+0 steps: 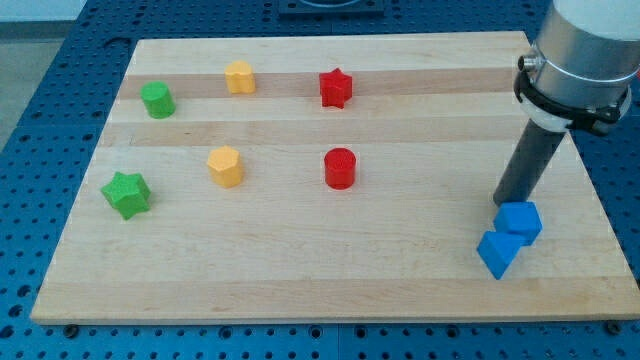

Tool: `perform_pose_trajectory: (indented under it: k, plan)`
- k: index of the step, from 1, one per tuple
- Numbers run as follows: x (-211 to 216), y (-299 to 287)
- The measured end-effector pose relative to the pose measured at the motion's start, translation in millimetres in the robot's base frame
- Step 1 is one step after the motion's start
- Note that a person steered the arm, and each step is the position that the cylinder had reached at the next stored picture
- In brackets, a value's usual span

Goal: Point at the red circle

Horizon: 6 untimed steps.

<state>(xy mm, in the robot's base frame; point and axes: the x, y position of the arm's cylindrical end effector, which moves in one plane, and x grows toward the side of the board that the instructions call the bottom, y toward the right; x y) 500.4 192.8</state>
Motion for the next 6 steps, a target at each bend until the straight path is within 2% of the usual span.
perform_pose_trajectory:
  k: [1, 3, 4, 6]
  plan:
    - [-21, -18]
    - [-66, -115]
    - [-65, -156]
    - [-13, -153]
